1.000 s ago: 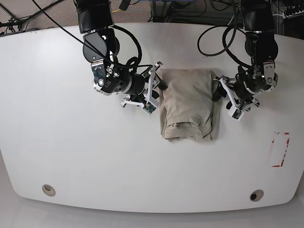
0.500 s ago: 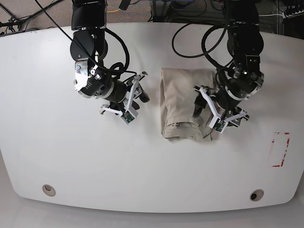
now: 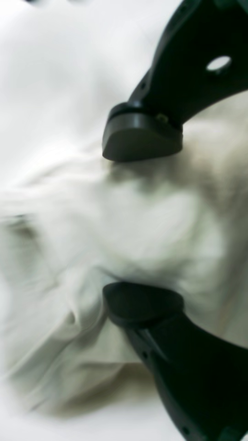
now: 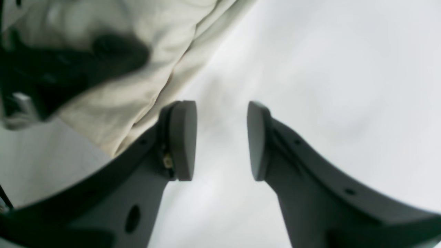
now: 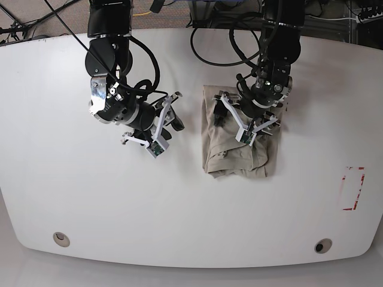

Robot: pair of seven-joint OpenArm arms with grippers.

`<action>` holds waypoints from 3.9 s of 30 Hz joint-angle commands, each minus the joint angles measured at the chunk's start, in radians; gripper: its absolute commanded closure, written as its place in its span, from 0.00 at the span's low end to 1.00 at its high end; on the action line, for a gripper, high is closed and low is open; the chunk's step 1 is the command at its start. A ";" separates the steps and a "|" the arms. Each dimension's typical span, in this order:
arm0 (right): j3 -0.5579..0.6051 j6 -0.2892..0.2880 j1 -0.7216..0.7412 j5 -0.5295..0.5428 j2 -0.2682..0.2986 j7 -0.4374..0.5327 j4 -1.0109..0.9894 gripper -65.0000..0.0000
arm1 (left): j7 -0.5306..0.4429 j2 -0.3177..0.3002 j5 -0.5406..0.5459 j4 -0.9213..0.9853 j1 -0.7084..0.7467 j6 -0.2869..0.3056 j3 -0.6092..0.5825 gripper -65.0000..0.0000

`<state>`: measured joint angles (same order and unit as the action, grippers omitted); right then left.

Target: Fold the T-shirt properly

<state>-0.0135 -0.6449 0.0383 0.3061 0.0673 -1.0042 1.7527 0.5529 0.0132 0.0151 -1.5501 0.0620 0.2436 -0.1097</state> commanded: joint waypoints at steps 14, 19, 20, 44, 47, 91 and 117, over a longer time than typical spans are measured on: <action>-0.070 -0.003 0.007 0.014 0.006 0.020 0.071 0.65 | 0.019 -0.318 0.009 0.290 -0.095 0.323 0.322 0.21; -0.070 -0.003 0.004 0.014 0.006 0.020 0.071 0.65 | 0.123 -0.445 0.007 0.290 -0.095 0.448 0.422 0.21; -0.069 -0.003 0.004 0.014 0.006 0.020 0.071 0.65 | 0.134 -0.480 0.007 0.290 -0.090 0.455 0.443 0.21; -0.064 -0.053 -0.007 0.005 0.006 0.025 0.102 0.65 | 0.362 -0.635 0.007 0.044 -0.061 0.455 0.692 0.21; -0.064 -0.053 -0.021 0.005 0.006 0.025 0.129 0.65 | 0.384 -0.589 0.004 -0.083 -0.063 0.455 0.704 0.21; -0.448 -0.053 -0.555 -0.335 -0.004 1.003 -0.070 0.66 | -0.529 0.144 -0.243 -0.438 0.732 -0.037 0.262 0.21; -0.380 -0.037 -1.041 -0.338 -0.123 1.261 -0.241 0.66 | -0.531 0.020 -0.056 -0.031 0.982 -0.037 0.261 0.21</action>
<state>-0.3878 -0.6918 -1.0016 -0.0475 -0.0605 0.2363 1.5543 0.0502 0.0410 -0.0509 -1.6451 1.0691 0.1986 0.1547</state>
